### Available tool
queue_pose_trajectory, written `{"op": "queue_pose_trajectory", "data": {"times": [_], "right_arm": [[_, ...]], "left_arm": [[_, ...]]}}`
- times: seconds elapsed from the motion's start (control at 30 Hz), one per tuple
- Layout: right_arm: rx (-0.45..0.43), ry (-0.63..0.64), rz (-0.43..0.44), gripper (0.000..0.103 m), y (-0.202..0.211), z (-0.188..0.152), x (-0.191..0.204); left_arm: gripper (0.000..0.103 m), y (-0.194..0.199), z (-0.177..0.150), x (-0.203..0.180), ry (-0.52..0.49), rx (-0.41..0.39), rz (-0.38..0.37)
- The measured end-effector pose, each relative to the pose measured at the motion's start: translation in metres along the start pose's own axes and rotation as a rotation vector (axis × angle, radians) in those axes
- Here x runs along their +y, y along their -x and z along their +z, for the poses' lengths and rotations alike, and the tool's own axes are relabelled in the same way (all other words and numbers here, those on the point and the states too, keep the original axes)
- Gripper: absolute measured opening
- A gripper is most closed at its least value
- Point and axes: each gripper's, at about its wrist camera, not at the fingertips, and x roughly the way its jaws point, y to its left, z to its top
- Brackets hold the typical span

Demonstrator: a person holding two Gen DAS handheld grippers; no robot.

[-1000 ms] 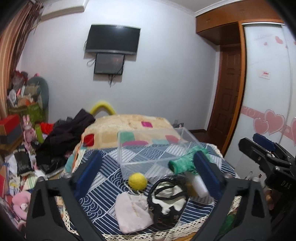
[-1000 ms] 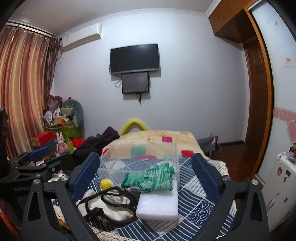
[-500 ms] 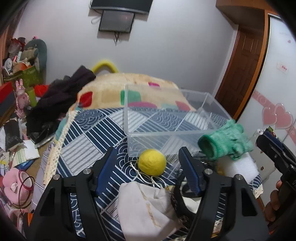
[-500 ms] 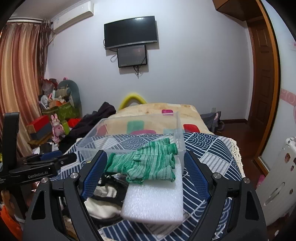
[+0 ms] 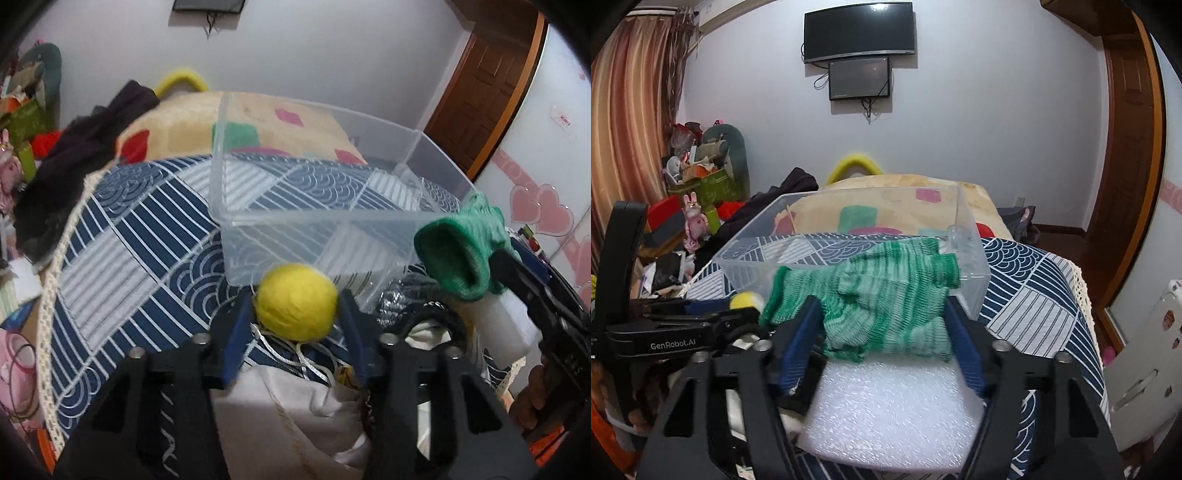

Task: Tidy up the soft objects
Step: 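Grasp the yellow felt ball with the left tool while the right tool grasps the green knit glove, then carry the ball and glove over the clear box and release both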

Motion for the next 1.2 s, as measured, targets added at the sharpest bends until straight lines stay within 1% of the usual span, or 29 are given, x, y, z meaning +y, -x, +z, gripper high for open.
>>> {"op": "queue_pose_trajectory", "data": {"times": [0.03, 0.1, 0.13, 0.33, 0.47, 0.63, 0.77, 0.9, 1.0, 1.17, 1.2], "right_arm": [[-0.004, -0.002, -0.004, 0.045, 0.001, -0.001, -0.001], [-0.007, -0.006, 0.009, 0.037, 0.004, -0.002, -0.006], [-0.009, -0.008, 0.011, 0.033, 0.004, -0.001, -0.006], [-0.038, 0.001, 0.015, 0.015, 0.009, 0.003, -0.005], [-0.062, -0.007, 0.027, 0.013, 0.016, 0.008, -0.005], [-0.105, -0.011, 0.03, 0.012, 0.028, 0.013, -0.004], [-0.137, -0.018, 0.029, 0.012, 0.036, 0.019, -0.005], [-0.163, -0.016, 0.02, 0.012, 0.039, 0.032, -0.005], [-0.183, -0.008, 0.019, 0.012, 0.041, 0.04, -0.007], [-0.211, 0.004, 0.013, 0.012, 0.038, 0.053, -0.002], [-0.22, 0.007, 0.006, 0.012, 0.035, 0.057, -0.002]], "left_arm": [[0.045, -0.001, 0.0, 0.001, 0.004, 0.002, -0.005], [0.045, -0.002, -0.001, -0.001, 0.001, -0.001, -0.003], [0.042, -0.002, -0.002, -0.002, -0.006, -0.002, 0.001], [0.04, 0.008, -0.008, -0.009, -0.036, -0.029, 0.039], [0.04, 0.024, -0.012, -0.009, -0.041, -0.06, 0.05], [0.04, 0.052, -0.01, -0.016, -0.059, -0.13, 0.062], [0.04, 0.075, -0.004, -0.02, -0.069, -0.183, 0.056], [0.04, 0.093, 0.008, -0.026, -0.087, -0.251, 0.071], [0.04, 0.102, 0.019, -0.027, -0.09, -0.284, 0.062], [0.04, 0.103, 0.041, -0.028, -0.113, -0.311, 0.063], [0.04, 0.101, 0.046, -0.027, -0.114, -0.312, 0.074]]}}
